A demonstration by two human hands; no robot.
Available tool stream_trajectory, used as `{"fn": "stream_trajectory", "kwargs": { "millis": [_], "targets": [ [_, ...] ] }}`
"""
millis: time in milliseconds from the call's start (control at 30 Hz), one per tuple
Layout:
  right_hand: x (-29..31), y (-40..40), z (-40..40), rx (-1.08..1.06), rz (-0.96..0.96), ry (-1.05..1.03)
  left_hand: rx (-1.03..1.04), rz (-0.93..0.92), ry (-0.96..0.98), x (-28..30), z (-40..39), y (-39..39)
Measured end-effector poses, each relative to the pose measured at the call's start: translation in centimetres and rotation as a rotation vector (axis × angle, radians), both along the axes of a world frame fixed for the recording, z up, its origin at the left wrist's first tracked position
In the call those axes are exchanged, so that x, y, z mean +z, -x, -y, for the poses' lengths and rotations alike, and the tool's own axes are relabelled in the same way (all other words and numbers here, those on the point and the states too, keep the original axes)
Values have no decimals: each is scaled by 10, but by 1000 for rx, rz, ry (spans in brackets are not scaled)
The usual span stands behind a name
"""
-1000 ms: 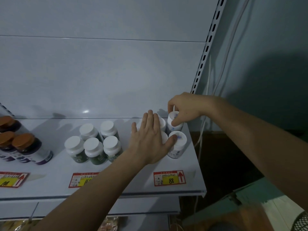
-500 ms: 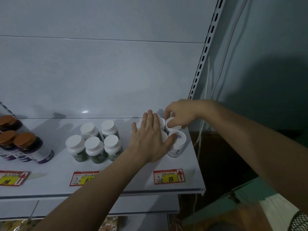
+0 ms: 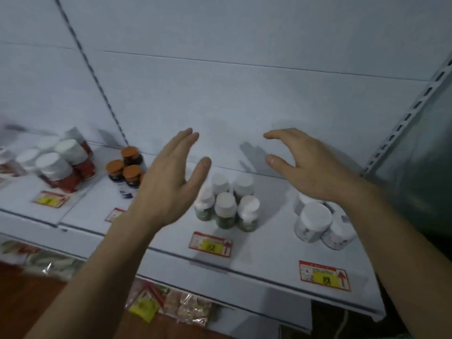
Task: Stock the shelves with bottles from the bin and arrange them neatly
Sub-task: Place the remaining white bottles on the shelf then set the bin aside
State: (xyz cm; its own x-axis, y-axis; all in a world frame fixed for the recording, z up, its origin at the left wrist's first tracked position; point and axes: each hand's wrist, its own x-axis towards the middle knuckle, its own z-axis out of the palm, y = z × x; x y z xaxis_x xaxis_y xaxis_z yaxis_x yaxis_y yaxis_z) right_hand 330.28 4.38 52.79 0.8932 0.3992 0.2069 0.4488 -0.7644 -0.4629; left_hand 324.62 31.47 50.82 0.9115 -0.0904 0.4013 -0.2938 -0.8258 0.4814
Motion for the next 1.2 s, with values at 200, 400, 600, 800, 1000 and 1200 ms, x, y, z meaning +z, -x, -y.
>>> {"fn": "stream_trajectory", "kwargs": {
  "millis": [200,400,600,800,1000,1200],
  "targets": [
    [-13,42,-178,151,-33,-233,210,84,317,-17,-160,49],
    [-36,75,-357,308,-204,-411,388,31,413,-50,-320,125],
    [-45,92,-527,516,-279,-430,613,102,427,-47,-452,210],
    [-39,122,-679,796,-278,-354,812,167,486,-45,-555,260],
    [-52,119,-803,924,-304,-309,936,170,440,-53,-649,259],
    [-64,64,-941,951,-326,-308,976,182,429,-68,-786,209]
  ]
}}
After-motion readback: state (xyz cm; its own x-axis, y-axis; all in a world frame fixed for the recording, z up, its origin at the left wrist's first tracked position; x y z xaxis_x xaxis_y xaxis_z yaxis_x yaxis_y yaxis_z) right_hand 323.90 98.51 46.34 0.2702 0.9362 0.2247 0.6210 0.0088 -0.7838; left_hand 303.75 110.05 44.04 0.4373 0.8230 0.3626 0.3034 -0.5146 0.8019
